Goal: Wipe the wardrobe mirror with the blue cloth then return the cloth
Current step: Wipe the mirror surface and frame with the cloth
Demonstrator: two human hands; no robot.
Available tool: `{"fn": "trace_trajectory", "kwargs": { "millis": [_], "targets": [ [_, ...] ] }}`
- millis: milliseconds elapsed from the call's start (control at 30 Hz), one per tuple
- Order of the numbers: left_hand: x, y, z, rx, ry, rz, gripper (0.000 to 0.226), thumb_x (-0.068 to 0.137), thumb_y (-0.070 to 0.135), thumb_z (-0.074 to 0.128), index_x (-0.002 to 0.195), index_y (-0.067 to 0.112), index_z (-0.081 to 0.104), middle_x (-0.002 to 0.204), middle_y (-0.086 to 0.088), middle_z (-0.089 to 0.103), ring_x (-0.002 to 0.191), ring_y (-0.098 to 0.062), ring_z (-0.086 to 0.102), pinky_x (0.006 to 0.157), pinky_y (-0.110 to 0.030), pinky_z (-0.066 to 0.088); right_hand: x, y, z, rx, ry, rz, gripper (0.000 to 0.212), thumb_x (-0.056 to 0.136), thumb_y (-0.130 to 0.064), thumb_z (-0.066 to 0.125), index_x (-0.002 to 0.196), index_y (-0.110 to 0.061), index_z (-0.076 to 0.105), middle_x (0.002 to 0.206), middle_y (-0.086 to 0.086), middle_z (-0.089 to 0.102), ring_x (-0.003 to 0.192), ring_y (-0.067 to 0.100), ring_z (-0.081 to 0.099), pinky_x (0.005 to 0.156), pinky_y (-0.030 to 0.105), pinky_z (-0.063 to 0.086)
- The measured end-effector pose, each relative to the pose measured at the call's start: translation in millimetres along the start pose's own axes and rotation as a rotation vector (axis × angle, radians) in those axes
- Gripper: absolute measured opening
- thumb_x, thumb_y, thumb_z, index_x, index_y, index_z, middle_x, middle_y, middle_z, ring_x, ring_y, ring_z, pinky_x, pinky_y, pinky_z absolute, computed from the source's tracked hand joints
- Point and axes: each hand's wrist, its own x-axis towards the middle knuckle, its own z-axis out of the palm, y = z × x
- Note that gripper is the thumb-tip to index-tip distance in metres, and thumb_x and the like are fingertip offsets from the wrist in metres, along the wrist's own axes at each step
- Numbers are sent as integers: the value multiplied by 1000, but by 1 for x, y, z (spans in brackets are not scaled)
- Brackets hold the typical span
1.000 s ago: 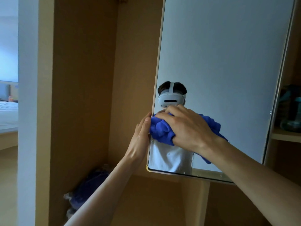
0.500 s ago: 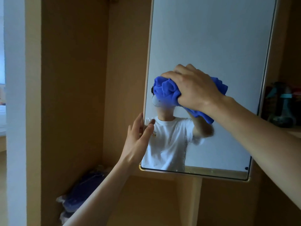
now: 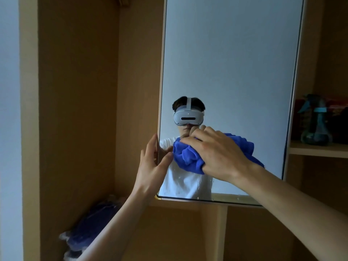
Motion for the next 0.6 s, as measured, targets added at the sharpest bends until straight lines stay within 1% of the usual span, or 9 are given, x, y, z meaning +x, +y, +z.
{"fn": "trace_trajectory", "kwargs": {
  "millis": [67,100,200,233,300,367,433,500,600],
  "targets": [
    [-2,1,0,10,-5,-6,75,90,49,66,153,50,25,125,19,40,116,-7,55,108,-48,48,5,5,-9,33,23,34,56,82,-11,60,136,-23,52,122,-2,59,109,21,53,88,34,47],
    [-2,2,0,19,-7,-11,76,91,48,66,154,49,24,124,21,40,115,-6,55,108,-49,48,8,9,-14,47,37,58,57,83,-10,59,138,-23,50,125,-3,58,112,22,53,88,34,47],
    [-4,5,0,51,-3,-2,73,96,36,66,156,43,26,123,23,43,115,1,53,110,-48,45,19,22,-36,19,72,118,69,80,-3,57,144,-26,45,132,-4,54,115,24,51,77,32,38],
    [-4,5,0,57,1,-1,73,95,37,66,156,42,26,125,18,45,116,-1,53,111,-48,45,24,27,-44,15,89,137,69,79,-1,57,143,-26,46,130,-4,56,114,25,51,74,32,37],
    [-4,8,1,66,3,-10,80,87,48,66,156,41,26,131,10,44,118,-7,53,111,-48,45,33,38,-56,23,114,173,62,78,0,56,134,-25,51,119,-2,60,110,27,53,73,36,42],
    [-6,11,3,83,-5,-23,88,79,54,60,157,40,24,137,8,39,122,-13,51,110,-49,45,40,49,-66,18,143,199,49,78,-1,55,122,-23,55,109,-2,61,106,28,53,74,43,49],
    [-8,14,6,102,-12,-31,92,77,57,59,158,39,20,143,6,35,126,-17,49,110,-51,45,44,59,-71,9,172,220,47,80,-2,54,121,-24,57,107,-2,61,105,27,53,74,44,50],
    [-7,13,8,110,-2,-37,92,80,56,62,159,39,17,145,4,34,128,-20,48,110,-51,45,44,62,-70,7,187,216,49,80,-3,55,125,-23,58,109,0,62,105,28,53,74,42,49],
    [-5,10,13,123,30,-40,84,93,42,67,159,38,15,144,0,33,129,-24,49,108,-50,47,37,57,-58,11,201,152,42,77,-3,57,117,-17,62,103,3,63,95,31,55,70,39,44]
  ]
}}
